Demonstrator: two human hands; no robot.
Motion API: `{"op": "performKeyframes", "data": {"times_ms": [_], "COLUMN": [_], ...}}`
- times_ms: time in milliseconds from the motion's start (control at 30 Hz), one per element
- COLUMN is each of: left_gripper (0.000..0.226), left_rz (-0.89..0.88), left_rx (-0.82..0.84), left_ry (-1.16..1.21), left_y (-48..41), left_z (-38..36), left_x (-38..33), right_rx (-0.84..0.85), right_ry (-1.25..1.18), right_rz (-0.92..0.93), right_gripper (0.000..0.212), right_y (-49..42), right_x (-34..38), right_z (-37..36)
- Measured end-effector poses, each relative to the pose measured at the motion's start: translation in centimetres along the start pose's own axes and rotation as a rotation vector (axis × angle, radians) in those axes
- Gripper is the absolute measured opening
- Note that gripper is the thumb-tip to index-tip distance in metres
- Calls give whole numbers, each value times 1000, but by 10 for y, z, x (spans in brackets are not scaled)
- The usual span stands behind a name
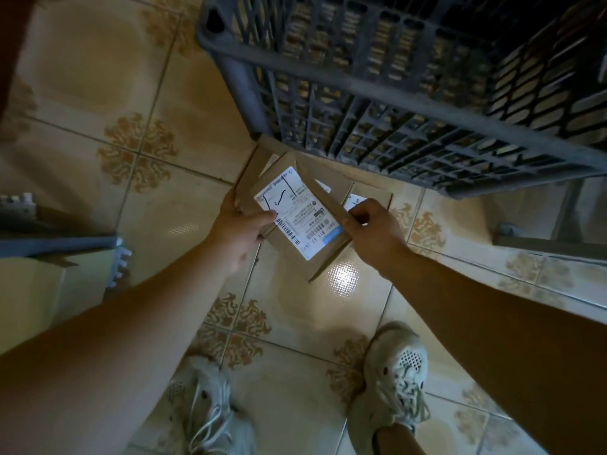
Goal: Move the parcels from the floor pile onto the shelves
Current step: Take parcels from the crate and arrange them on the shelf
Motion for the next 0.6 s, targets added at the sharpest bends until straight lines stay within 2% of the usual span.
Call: {"op": "performKeyframes", "data": {"times_ms": [100, 233, 367, 433, 533, 600], "left_gripper": [45, 69, 80, 81, 67, 62], "left_rz": [38, 41, 29, 39, 24, 8], "left_rx": [-9, 2, -99, -180, -247, -248], "left_ry": [107, 247, 271, 271, 237, 248], "left_y": [8, 11, 7, 3, -4, -8], "left_z": [19, 37, 59, 72, 85, 94], "left_x": [18, 36, 48, 50, 51, 53], "right_rx": [65, 182, 325, 248, -61, -199], "right_ry": [-119, -198, -95, 50, 420, 641], "right_rz": [-40, -36, 54, 110, 264, 368], "right_gripper": [7, 7, 8, 21, 48, 63], "right_y": [10, 14, 6, -9, -38, -52], "right_x": [1, 12, 21, 24, 38, 55], "right_z": [-14, -38, -64, -64, -53, -48]}}
Point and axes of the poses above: each hand's wrist, its own y-axis away from the middle knuckle, its own z-axis out of the back of the hand, x = y × z, the point moved 4 cm from there along -y, towards the middle knuckle, and after that the axes turned 12 degrees about y, right-handed, at the moved point
